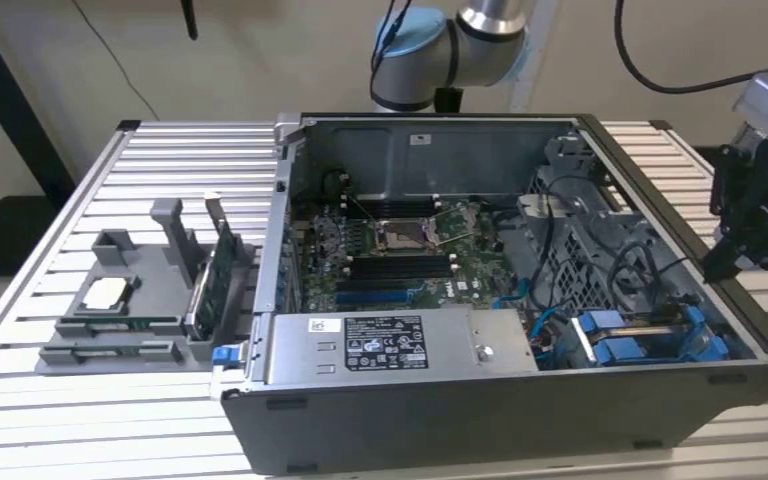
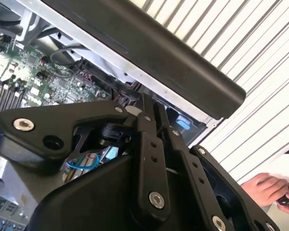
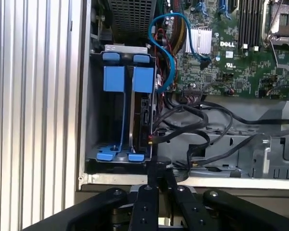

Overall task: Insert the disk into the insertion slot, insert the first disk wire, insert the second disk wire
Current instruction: 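Insert the second disk wire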

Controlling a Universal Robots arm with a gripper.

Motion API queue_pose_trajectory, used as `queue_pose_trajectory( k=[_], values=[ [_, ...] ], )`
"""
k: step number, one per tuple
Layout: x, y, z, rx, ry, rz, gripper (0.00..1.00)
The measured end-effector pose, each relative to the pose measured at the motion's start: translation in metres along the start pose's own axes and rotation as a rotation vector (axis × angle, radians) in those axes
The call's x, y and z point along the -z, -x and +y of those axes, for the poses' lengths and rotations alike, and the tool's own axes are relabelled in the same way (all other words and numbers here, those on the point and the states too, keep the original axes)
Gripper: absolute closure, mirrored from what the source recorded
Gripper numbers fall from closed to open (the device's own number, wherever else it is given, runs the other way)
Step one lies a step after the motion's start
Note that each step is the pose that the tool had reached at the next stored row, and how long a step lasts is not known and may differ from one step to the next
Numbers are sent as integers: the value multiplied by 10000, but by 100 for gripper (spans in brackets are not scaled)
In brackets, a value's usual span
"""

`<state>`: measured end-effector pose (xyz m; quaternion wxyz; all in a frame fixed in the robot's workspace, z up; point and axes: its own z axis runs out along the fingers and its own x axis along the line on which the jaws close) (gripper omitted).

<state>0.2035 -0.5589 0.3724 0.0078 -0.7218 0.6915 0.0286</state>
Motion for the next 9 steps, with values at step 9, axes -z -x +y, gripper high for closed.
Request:
queue_pose_trajectory(
  k=[9],
  values=[
    [160,10,97,34,64,-4,84]
  ],
)
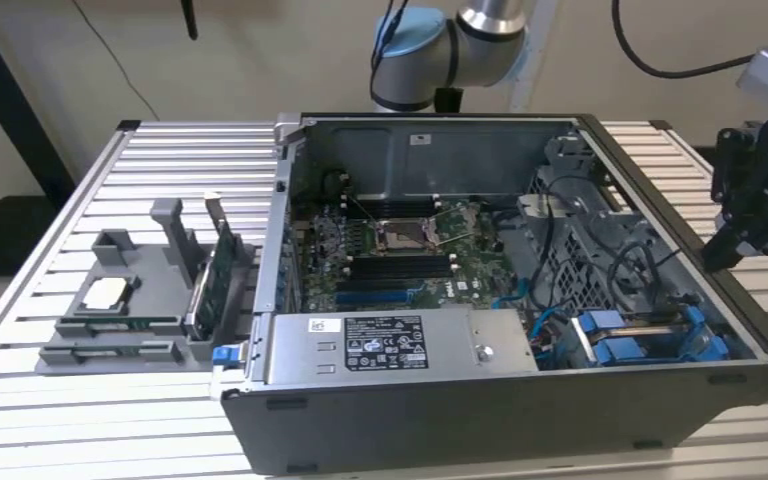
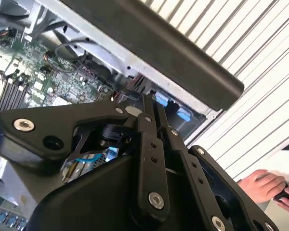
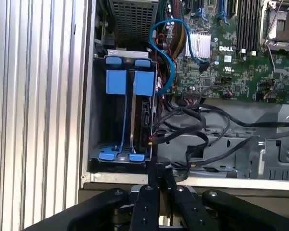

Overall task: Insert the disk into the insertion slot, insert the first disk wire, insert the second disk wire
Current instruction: 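Insert the second disk wire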

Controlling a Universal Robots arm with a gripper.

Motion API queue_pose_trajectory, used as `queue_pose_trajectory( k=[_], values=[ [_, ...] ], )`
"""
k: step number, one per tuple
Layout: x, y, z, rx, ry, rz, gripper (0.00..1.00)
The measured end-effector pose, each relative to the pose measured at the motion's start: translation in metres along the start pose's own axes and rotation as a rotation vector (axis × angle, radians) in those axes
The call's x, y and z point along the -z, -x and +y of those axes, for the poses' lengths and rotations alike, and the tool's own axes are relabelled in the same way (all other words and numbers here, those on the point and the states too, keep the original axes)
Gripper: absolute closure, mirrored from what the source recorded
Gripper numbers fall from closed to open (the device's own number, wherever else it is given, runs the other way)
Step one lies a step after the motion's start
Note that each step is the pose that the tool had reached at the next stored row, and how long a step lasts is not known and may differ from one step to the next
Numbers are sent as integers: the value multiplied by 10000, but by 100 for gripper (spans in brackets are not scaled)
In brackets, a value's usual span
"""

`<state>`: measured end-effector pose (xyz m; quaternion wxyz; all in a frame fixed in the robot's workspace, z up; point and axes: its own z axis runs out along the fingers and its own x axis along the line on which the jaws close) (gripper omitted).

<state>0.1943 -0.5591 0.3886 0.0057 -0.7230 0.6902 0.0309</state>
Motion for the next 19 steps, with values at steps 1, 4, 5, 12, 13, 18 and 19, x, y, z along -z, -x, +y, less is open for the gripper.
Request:
queue_pose_trajectory(
  k=[1,4,5,12,13,18,19],
  values=[
    [17,3,37,0,0,0,84],
    [58,11,156,1,-1,-12,84],
    [69,13,203,1,-1,-17,84],
    [63,33,634,0,-3,-25,84],
    [62,34,666,2,-6,-24,84],
    [31,-4,713,16,-19,-29,84],
    [22,-10,713,22,-19,-30,84]
  ],
)
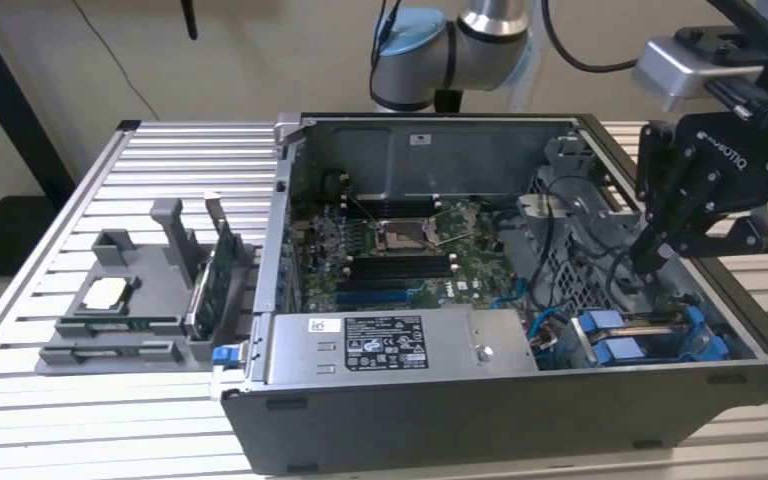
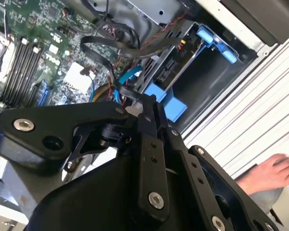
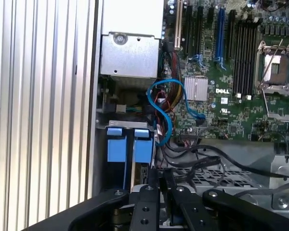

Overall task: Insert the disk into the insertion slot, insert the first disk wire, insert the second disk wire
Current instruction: 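Insert the second disk wire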

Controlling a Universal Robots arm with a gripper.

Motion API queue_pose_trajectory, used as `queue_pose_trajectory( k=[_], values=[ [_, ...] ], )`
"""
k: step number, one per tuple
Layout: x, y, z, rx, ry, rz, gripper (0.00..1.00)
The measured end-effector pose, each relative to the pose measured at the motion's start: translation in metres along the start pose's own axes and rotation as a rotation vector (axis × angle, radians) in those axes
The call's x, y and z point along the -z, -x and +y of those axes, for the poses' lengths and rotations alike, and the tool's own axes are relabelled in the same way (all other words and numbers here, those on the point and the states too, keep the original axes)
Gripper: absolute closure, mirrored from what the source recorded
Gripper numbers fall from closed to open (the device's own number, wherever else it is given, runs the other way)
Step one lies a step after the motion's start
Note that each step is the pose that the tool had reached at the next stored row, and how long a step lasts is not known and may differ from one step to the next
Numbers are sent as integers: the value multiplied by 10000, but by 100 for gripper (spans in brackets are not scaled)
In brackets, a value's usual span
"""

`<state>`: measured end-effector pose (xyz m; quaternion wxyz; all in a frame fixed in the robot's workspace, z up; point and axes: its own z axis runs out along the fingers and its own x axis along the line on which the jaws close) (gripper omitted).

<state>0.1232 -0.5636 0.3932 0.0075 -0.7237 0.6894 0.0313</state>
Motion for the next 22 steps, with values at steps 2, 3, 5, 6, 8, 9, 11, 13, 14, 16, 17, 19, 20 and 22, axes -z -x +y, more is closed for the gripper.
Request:
queue_pose_trajectory(
  k=[2,3,5,6,8,9,11,13,14,16,17,19,20,22],
  values=[
    [-28,-16,0,8,0,0,84],
    [-46,-26,0,11,0,-2,84],
    [-81,-47,0,17,1,-7,84],
    [-99,-58,0,20,1,-10,84],
    [-133,-75,0,26,1,-15,84],
    [-151,-84,0,29,1,-19,84],
    [-185,-97,-2,31,0,-32,84],
    [-206,-102,-3,32,-1,-58,84],
    [-207,-103,-4,32,-1,-60,84],
    [-208,-102,-4,32,-1,-61,84],
    [-208,-102,-5,32,-1,-62,84],
    [-209,-102,-5,32,-2,-65,84],
    [-214,-105,-5,34,-4,-117,84],
    [-225,-119,-5,41,-15,-326,84]
  ],
)
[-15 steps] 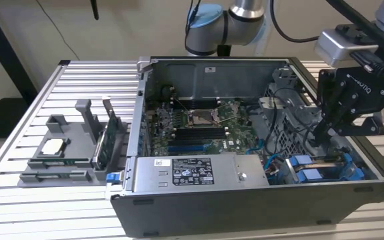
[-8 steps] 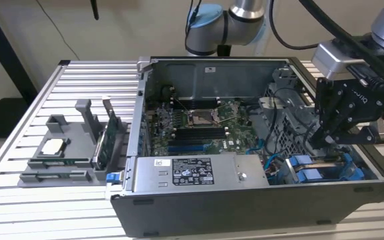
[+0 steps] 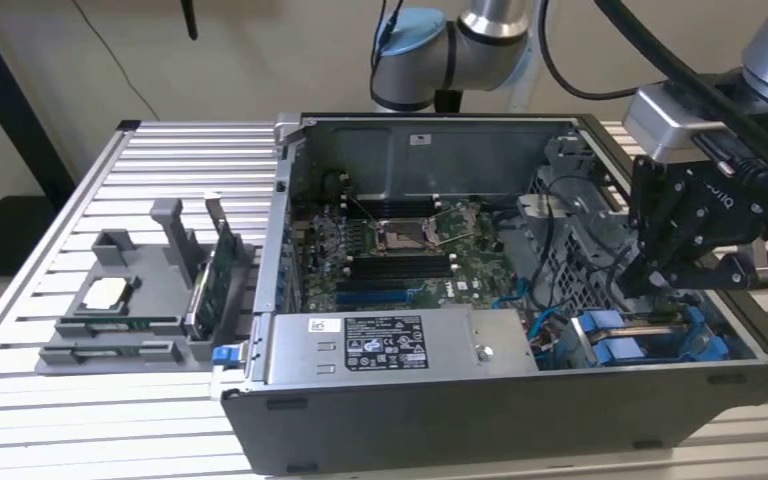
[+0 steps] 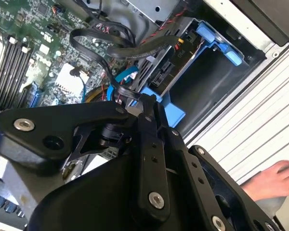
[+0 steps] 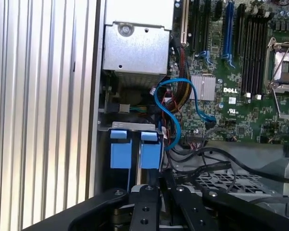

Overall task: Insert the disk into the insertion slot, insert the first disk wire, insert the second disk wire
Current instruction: 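Insert the second disk wire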

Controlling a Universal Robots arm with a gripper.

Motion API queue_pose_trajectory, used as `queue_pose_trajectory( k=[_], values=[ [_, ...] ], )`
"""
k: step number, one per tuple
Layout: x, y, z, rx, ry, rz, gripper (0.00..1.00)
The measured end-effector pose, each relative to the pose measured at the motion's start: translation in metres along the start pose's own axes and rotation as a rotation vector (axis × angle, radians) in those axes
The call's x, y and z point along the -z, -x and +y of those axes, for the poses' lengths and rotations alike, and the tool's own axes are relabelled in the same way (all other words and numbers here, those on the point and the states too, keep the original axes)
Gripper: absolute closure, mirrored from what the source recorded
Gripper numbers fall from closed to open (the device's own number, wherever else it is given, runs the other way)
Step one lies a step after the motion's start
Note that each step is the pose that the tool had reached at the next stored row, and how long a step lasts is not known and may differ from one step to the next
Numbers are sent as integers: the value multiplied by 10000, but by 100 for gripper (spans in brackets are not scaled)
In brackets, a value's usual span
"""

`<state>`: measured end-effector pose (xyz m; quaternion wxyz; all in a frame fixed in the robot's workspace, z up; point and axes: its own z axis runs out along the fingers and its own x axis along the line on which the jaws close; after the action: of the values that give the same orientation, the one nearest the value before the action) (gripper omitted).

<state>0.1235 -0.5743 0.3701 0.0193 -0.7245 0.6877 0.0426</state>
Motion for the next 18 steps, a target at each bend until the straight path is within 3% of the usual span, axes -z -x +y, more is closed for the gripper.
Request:
queue_pose_trajectory(
  k=[5,7,8,13,18],
  values=[
    [-21,-51,-3,20,-28,-557,84],
    [-31,-77,-12,26,-35,-706,84],
    [-33,-85,-17,27,-38,-747,84],
    [-33,-88,-21,27,-38,-761,84],
    [-70,-101,-30,38,-73,-907,84]
  ],
)
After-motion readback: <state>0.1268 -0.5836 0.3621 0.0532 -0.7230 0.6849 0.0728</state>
